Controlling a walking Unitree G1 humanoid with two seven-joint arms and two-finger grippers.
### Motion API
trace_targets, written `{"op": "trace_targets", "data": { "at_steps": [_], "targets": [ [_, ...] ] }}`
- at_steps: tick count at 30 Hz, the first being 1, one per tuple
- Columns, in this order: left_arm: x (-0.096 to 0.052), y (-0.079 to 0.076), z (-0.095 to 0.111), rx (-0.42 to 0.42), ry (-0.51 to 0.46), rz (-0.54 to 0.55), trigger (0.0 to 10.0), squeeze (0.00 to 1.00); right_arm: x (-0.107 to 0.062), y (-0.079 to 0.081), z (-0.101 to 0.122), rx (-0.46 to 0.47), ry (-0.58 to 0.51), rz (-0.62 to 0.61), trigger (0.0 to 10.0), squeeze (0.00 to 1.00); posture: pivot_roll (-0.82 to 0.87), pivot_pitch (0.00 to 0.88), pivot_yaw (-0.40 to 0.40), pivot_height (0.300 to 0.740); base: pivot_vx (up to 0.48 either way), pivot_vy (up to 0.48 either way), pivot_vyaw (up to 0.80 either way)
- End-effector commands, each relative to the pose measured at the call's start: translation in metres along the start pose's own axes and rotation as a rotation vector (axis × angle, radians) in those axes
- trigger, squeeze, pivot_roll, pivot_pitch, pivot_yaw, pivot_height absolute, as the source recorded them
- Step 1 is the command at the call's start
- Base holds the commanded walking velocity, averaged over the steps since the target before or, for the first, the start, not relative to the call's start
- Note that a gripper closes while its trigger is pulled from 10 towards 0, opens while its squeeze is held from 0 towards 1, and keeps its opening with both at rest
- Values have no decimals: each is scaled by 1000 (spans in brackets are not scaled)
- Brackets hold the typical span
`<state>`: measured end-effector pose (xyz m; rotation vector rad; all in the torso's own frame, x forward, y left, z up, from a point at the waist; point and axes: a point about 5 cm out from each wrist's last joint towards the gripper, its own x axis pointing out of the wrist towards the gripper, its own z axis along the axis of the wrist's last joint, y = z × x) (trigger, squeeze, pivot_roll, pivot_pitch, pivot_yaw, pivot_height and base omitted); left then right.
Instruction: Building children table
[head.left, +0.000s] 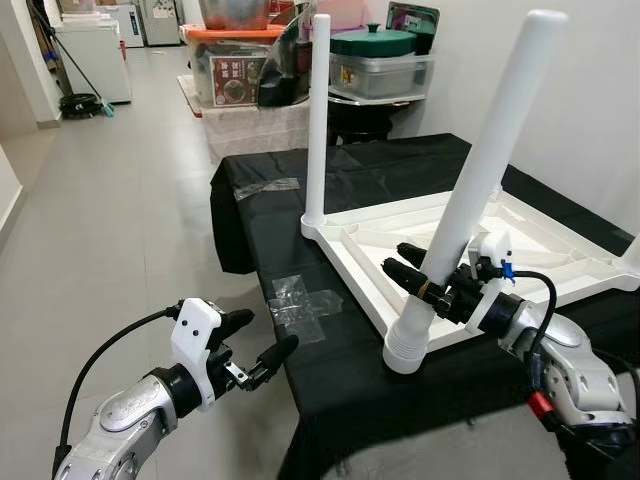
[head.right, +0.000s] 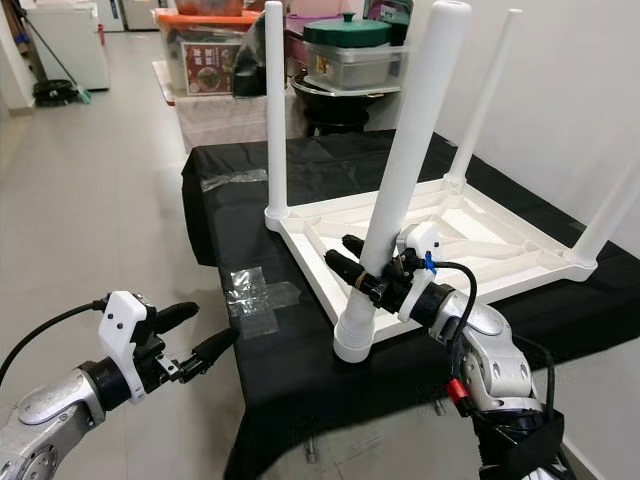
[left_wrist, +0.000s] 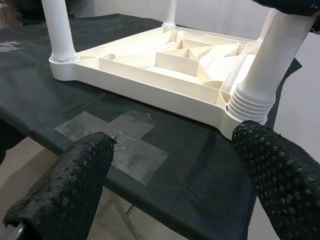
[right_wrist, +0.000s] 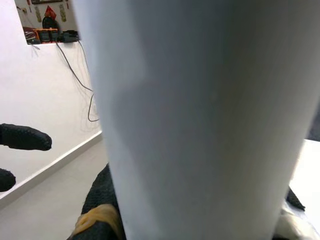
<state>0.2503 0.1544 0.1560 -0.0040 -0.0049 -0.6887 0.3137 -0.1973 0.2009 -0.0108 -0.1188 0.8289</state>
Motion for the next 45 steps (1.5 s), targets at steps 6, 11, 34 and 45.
{"op": "trace_targets", "data": {
  "at_steps": [6,11,34,45],
  "targets": [
    [-1,1,-4,-39,14,4,10000,0,7,7,-9,71,54,134,0,0,62,0,-36,740,0,0,0],
    [-1,1,-3,-50,10,10,10000,0,21,-1,-6,75,33,147,0,0,83,0,-56,740,0,0,0],
    [-8,-3,-5,-69,14,33,10000,0,51,-1,-12,92,6,296,0,0,125,0,-89,740,0,0,0],
    [-7,-3,-5,-75,15,33,10000,0,47,-12,-9,75,13,273,0,0,117,0,-84,740,0,0,0]
  ]
}}
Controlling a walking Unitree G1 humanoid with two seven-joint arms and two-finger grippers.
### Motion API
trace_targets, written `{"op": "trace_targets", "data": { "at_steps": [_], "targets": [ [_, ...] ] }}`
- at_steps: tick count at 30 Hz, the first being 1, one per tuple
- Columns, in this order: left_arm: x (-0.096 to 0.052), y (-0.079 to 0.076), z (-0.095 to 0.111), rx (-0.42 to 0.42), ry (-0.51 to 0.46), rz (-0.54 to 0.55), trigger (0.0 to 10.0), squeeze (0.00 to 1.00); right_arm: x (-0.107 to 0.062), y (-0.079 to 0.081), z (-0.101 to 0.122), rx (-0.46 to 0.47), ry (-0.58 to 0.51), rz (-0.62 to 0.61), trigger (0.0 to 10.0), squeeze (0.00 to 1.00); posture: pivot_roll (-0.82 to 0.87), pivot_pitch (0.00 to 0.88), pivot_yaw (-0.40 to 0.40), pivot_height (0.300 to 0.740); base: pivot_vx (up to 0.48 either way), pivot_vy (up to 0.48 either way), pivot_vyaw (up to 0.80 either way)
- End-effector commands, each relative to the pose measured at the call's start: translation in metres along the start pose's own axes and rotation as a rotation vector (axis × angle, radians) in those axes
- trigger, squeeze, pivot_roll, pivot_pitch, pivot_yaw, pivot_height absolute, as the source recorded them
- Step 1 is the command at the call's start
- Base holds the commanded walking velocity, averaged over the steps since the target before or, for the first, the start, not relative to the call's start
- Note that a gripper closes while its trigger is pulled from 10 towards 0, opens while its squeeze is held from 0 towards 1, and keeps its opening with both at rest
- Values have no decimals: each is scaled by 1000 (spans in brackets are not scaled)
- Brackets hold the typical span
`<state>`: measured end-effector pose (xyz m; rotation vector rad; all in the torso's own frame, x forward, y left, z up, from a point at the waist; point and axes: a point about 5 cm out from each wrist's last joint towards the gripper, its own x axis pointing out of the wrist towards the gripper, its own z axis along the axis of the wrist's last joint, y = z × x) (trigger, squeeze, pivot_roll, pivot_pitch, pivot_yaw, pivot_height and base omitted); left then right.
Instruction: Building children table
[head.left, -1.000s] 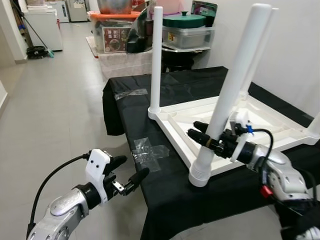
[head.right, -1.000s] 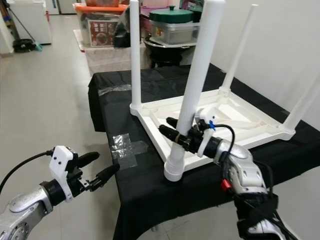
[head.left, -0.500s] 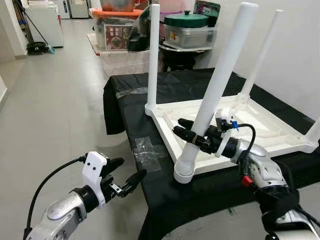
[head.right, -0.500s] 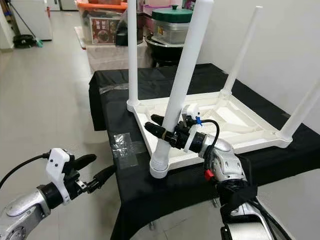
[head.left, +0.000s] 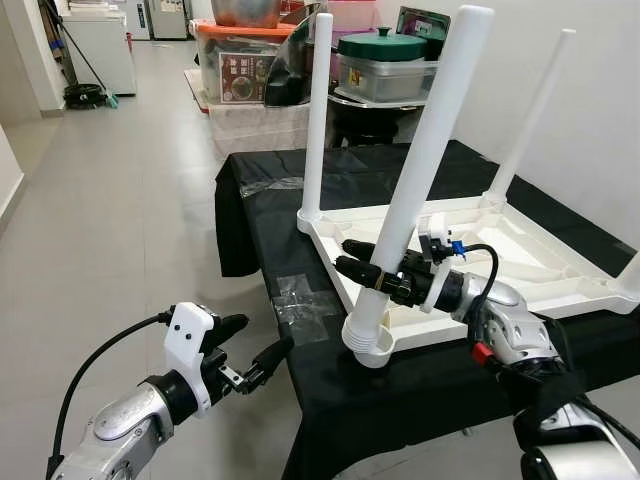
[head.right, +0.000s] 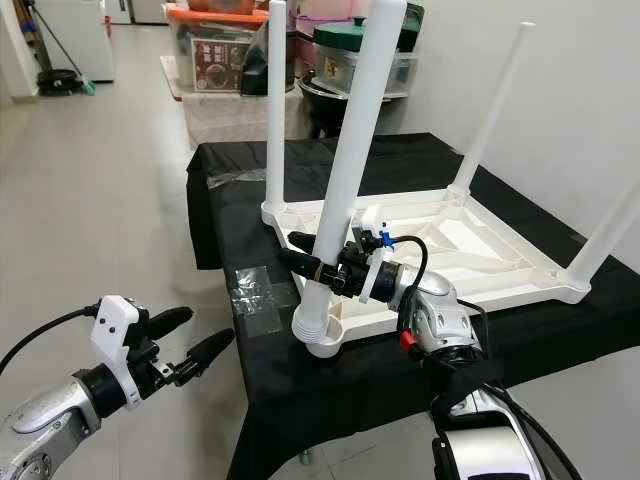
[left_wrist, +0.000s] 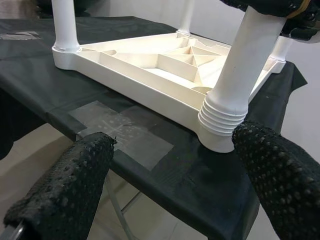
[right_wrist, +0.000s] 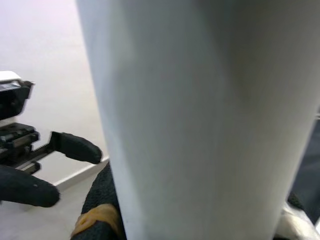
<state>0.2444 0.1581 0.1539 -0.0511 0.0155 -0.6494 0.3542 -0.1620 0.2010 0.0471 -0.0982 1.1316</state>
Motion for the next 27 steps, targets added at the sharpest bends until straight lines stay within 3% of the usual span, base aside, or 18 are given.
{"op": "trace_targets", "data": {
  "at_steps": [1,12,27],
  "targets": [
    [0,-2,-4,-25,13,-5,10000,0,-13,-8,-1,8,20,-47,0,0,117,0,-84,740,0,0,0],
    [2,-1,-4,-27,13,-12,10000,0,-39,-13,-13,88,-21,-152,0,0,101,0,-68,740,0,0,0],
    [3,0,-3,-25,19,-24,10000,0,-38,-3,-28,130,-16,-127,0,0,101,0,-63,740,0,0,0]
  ]
}}
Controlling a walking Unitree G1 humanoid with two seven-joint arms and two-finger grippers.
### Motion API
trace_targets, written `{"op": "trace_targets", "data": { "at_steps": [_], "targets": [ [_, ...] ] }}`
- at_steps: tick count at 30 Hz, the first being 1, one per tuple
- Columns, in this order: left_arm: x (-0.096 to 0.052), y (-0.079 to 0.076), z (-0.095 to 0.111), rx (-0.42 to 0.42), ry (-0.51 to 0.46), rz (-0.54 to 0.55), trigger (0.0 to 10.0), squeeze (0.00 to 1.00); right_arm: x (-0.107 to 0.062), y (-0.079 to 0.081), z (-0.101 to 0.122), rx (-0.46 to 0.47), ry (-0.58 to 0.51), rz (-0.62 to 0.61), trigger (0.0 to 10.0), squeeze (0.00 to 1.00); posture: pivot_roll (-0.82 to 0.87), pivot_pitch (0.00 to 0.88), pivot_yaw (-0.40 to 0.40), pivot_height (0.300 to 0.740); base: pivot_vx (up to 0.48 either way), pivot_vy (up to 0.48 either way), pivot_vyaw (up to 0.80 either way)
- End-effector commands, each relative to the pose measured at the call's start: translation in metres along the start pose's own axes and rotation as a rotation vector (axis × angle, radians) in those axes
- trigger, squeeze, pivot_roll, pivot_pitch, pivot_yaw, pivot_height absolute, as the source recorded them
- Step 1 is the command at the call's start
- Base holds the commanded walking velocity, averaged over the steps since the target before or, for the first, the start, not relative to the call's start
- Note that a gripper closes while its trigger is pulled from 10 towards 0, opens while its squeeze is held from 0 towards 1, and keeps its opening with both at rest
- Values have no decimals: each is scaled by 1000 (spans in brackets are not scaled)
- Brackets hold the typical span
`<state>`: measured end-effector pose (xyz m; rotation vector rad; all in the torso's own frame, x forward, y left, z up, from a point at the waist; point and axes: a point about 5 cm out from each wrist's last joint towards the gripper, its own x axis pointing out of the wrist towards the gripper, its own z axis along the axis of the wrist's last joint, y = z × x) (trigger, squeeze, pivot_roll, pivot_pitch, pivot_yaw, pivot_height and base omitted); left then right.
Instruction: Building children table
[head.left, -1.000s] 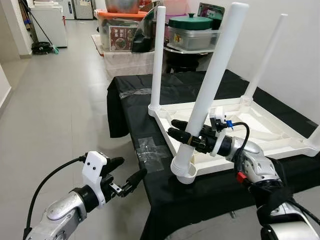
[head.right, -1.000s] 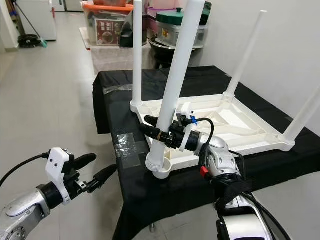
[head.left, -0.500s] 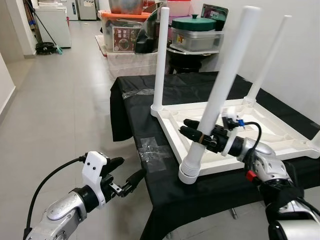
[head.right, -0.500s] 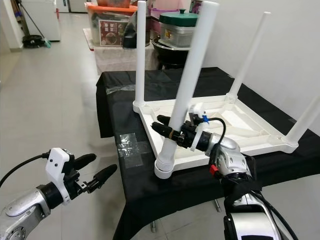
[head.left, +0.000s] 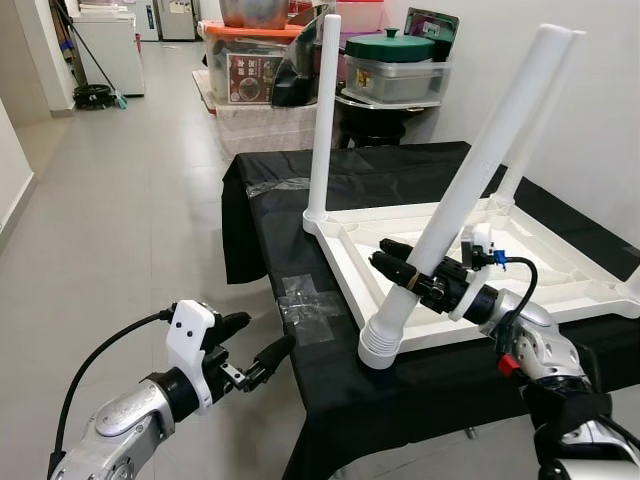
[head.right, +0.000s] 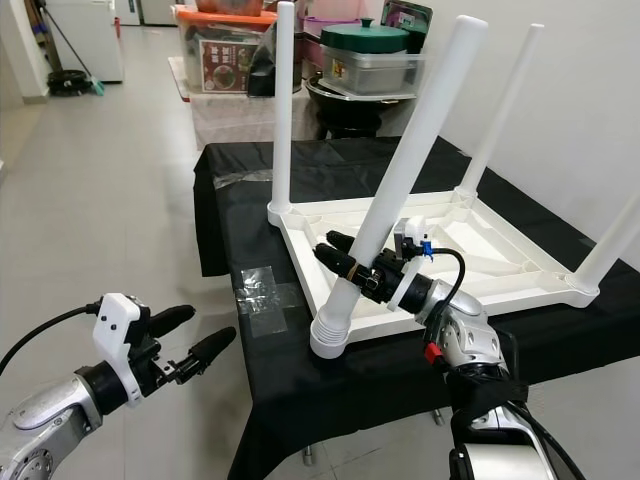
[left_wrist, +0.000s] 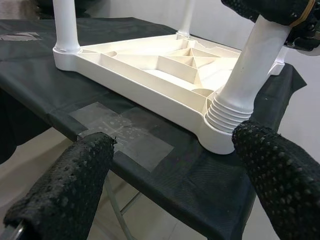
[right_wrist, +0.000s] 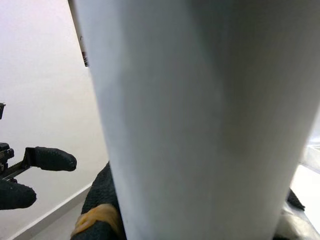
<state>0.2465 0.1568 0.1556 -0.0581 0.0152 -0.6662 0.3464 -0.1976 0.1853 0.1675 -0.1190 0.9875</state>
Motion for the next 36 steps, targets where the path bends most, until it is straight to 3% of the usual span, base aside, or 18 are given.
{"op": "trace_targets", "data": {
  "at_steps": [1,9,14,19,22,25,36],
  "targets": [
    [0,0,-4,-18,20,-7,10000,0,-3,3,-16,46,67,15,0,0,101,0,-63,740,0,0,0],
    [-1,0,-5,-18,23,-4,10000,0,-3,3,-19,42,88,9,0,0,107,0,-67,740,0,0,0],
    [-1,0,-5,-16,22,-1,10000,0,-5,3,-22,-14,164,27,0,0,99,0,-68,740,0,0,0],
    [1,-2,-6,-25,18,-7,10000,0,5,6,-15,-90,237,123,0,0,91,0,-70,740,0,0,0],
    [3,-3,-6,-30,11,-8,10000,0,19,7,-6,-104,235,174,0,0,96,0,-83,740,0,0,0],
    [3,-3,-6,-32,9,-3,10000,0,21,6,-5,-102,228,169,0,0,98,0,-87,740,0,0,0],
    [0,-4,-8,-42,9,6,10000,0,14,1,-6,-77,186,111,0,0,83,0,-86,740,0,0,0]
  ]
}}
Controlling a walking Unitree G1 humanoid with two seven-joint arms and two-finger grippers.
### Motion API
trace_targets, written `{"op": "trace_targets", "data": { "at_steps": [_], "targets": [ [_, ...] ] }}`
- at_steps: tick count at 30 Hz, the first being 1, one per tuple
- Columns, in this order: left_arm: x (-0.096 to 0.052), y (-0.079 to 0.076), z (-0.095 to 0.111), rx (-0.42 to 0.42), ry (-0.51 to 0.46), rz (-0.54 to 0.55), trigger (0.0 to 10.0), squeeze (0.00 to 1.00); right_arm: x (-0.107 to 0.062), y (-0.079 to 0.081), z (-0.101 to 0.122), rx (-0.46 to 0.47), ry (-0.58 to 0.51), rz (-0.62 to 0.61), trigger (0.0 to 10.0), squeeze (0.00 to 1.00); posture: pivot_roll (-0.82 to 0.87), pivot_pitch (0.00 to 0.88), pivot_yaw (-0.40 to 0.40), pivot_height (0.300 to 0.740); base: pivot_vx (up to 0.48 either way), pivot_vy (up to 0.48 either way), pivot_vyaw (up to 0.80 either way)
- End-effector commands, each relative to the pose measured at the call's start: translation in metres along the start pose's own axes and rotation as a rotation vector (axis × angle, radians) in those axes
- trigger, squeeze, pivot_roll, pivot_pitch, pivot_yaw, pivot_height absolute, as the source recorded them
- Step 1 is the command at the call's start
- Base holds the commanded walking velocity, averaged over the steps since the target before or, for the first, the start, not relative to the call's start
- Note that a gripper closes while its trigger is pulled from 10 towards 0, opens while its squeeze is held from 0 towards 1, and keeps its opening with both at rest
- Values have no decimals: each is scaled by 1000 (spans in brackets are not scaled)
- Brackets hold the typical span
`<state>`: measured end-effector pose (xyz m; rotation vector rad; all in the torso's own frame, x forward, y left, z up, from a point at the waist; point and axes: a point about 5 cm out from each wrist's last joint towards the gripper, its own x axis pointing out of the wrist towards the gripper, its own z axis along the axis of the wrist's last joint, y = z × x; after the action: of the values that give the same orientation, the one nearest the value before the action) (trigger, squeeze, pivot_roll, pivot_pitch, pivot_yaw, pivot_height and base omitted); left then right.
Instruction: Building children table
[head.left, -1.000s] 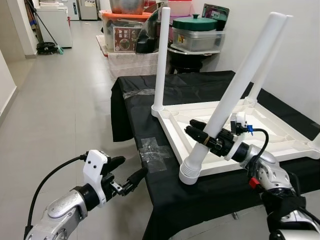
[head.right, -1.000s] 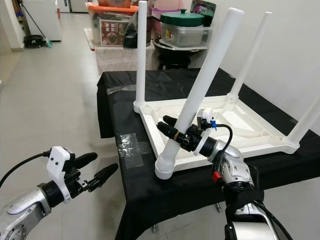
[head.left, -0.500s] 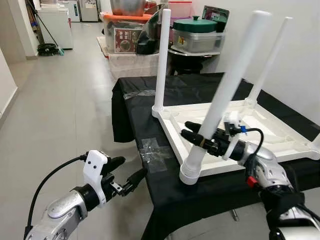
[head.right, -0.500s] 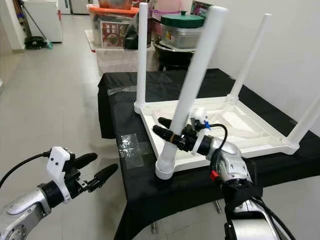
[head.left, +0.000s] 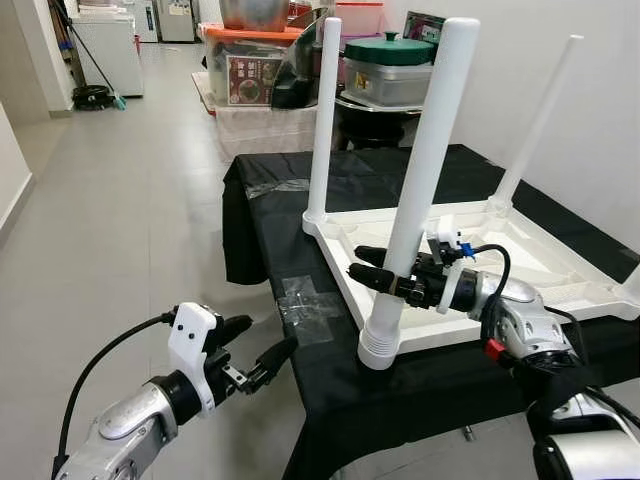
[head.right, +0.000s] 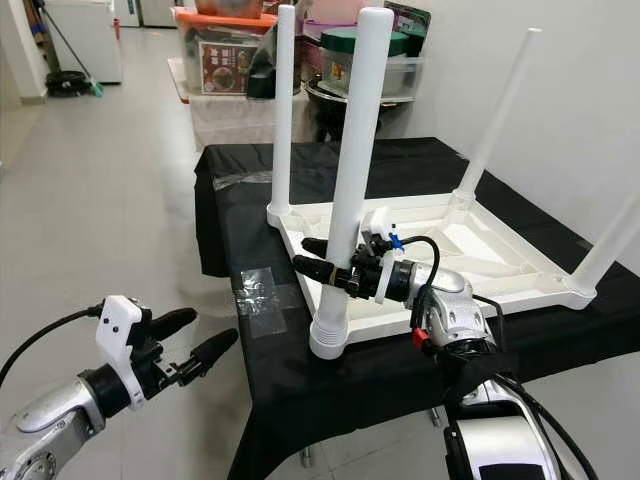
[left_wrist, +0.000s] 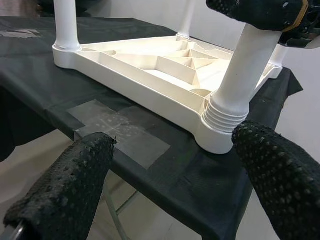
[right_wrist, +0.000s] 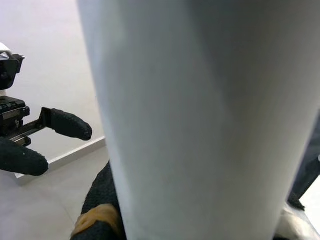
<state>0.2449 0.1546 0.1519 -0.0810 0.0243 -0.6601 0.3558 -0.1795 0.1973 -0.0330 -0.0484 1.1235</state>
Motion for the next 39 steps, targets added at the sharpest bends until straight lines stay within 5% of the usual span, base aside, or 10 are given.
{"op": "trace_targets", "data": {
  "at_steps": [1,13,22,39],
  "targets": [
    [0,-2,-4,-19,8,1,10000,0,-7,0,-15,57,20,-30,0,0,83,0,-86,740,0,0,0],
    [3,0,-2,-19,6,-19,10000,0,-20,6,-24,95,-54,-115,0,0,29,0,-53,740,0,0,0],
    [3,0,-3,-22,5,-14,10000,0,-17,7,-32,81,-1,-220,0,0,37,0,-61,740,0,0,0],
    [2,-1,-6,-31,4,0,10000,0,-5,29,-72,224,194,-793,0,0,51,0,-83,740,0,0,0]
  ]
}}
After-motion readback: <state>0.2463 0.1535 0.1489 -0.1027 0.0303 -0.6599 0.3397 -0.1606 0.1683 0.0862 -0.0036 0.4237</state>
